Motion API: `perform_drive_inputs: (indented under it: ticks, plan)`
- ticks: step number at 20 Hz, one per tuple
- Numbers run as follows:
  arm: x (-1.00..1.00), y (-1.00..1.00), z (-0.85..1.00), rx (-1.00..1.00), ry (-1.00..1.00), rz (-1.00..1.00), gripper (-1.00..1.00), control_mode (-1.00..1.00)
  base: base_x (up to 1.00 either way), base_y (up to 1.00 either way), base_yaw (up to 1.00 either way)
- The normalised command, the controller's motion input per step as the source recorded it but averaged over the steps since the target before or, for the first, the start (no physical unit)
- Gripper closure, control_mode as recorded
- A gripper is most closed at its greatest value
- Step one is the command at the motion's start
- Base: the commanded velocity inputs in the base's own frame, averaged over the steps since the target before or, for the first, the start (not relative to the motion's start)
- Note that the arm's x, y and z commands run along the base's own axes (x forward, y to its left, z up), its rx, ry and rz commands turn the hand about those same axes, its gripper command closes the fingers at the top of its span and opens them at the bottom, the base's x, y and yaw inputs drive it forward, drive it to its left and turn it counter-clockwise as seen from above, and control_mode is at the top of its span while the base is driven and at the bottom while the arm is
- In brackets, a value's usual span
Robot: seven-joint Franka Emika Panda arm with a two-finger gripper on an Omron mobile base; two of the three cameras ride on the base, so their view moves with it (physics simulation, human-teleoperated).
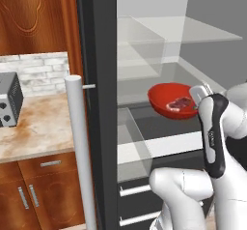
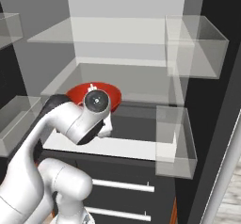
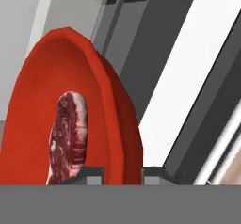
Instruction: Place one of the steaks on the plate and the other in the bowl. Then place the bowl in the fridge.
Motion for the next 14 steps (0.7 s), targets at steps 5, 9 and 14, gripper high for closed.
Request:
perform_drive_inputs:
  ticks: [5, 9, 14]
  plan:
    - [0.85, 0.03, 0.29, 0.00, -0.08, -0.19, 1.00, -1.00, 0.00, 0.00, 0.00]
    - [0.97, 0.05, 0.00, 0.00, 0.00, -0.04, 1.00, -1.00, 0.00, 0.00, 0.00]
    - [0.96, 0.00, 0.00, 0.00, 0.03, 0.00, 1.00, -1.00, 0.00, 0.00, 0.00]
